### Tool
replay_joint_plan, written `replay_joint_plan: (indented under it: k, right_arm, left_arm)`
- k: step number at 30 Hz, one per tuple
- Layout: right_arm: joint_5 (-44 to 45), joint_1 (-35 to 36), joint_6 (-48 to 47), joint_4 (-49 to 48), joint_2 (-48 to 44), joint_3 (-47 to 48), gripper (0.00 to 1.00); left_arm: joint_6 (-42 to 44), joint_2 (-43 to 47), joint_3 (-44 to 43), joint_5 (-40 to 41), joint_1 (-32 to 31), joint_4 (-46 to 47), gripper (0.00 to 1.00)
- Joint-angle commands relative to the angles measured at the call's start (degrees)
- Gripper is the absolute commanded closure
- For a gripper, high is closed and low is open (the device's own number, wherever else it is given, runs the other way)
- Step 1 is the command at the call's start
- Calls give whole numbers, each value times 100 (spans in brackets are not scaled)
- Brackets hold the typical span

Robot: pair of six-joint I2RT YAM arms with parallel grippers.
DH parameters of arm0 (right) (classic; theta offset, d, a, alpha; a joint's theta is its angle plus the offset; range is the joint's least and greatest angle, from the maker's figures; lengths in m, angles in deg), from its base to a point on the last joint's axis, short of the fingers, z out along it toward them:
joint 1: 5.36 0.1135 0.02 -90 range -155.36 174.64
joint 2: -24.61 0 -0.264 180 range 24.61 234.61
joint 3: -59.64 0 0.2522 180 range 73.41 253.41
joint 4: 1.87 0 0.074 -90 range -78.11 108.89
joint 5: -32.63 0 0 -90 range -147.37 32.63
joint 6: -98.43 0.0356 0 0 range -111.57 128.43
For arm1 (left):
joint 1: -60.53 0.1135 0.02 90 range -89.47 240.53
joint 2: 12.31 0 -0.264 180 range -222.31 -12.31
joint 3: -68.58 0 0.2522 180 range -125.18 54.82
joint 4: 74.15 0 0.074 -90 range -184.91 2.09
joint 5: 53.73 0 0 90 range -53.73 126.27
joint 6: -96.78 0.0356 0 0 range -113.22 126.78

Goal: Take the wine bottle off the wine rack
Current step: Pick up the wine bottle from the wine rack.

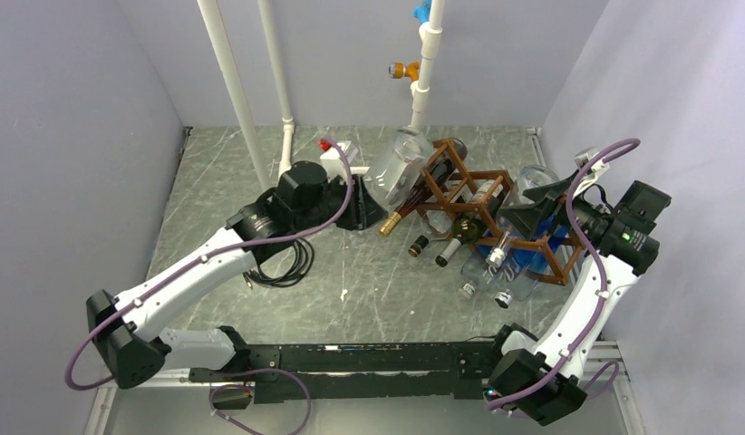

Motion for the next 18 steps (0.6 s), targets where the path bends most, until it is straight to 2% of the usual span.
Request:
replay_joint_plan:
  k: [1,9,18]
  right_arm:
    - [87,-31,8,-340,102,115,0]
    - [78,-24,-92,-419,257,158,0]
    - [15,16,-274,-344,371,157,0]
  left_arm:
    - [474,860,-201,105,33,775,100]
    - [697,1304,-37,173,46,-148,100]
    - [584,1643,261,246,46,-389,100]
